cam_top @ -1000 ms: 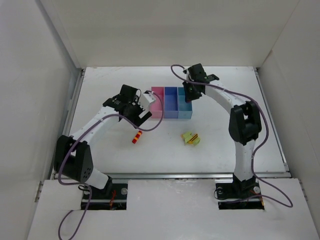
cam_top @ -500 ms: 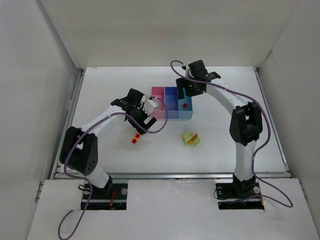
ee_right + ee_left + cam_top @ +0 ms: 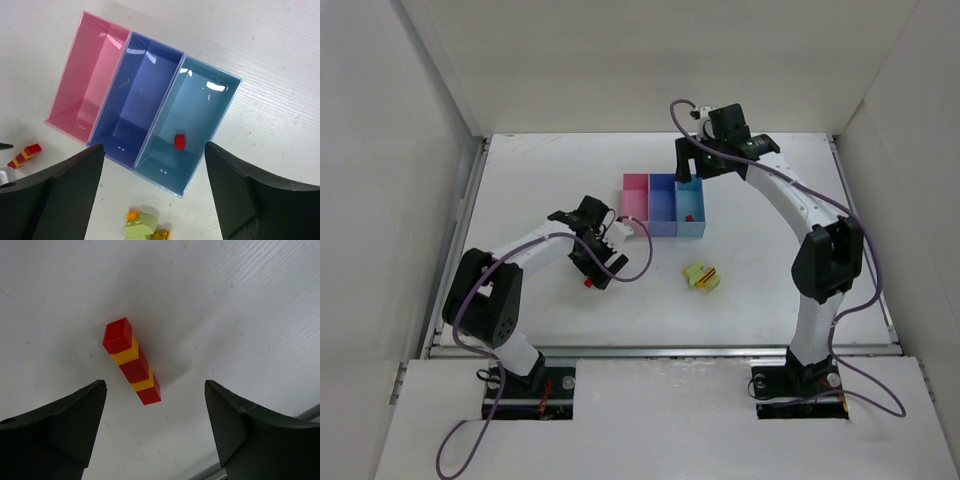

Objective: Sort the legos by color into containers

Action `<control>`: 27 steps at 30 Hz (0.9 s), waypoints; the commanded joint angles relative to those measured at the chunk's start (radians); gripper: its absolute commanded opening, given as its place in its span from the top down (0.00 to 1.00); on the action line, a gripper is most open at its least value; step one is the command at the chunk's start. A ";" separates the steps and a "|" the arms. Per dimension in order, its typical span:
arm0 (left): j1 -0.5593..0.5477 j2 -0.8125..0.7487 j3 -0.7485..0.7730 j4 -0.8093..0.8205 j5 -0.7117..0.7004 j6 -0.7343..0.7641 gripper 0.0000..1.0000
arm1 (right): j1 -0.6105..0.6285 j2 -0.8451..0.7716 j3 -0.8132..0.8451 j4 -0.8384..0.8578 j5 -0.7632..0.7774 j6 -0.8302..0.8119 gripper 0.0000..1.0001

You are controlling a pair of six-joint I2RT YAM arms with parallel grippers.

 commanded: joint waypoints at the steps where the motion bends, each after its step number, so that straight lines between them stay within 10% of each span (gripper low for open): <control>1: -0.005 -0.015 -0.023 -0.001 0.014 -0.018 0.23 | 0.005 -0.070 0.009 0.032 -0.017 0.011 0.13; 8: -0.005 0.008 -0.032 0.062 -0.033 -0.027 0.49 | 0.005 -0.112 -0.036 0.041 0.004 0.011 0.13; 19: 0.025 0.020 -0.074 0.162 -0.053 -0.027 0.59 | 0.005 -0.161 -0.100 0.050 0.015 0.011 0.13; 27: 0.025 0.051 -0.074 0.184 -0.033 -0.027 0.96 | 0.005 -0.182 -0.140 0.060 0.015 0.011 0.13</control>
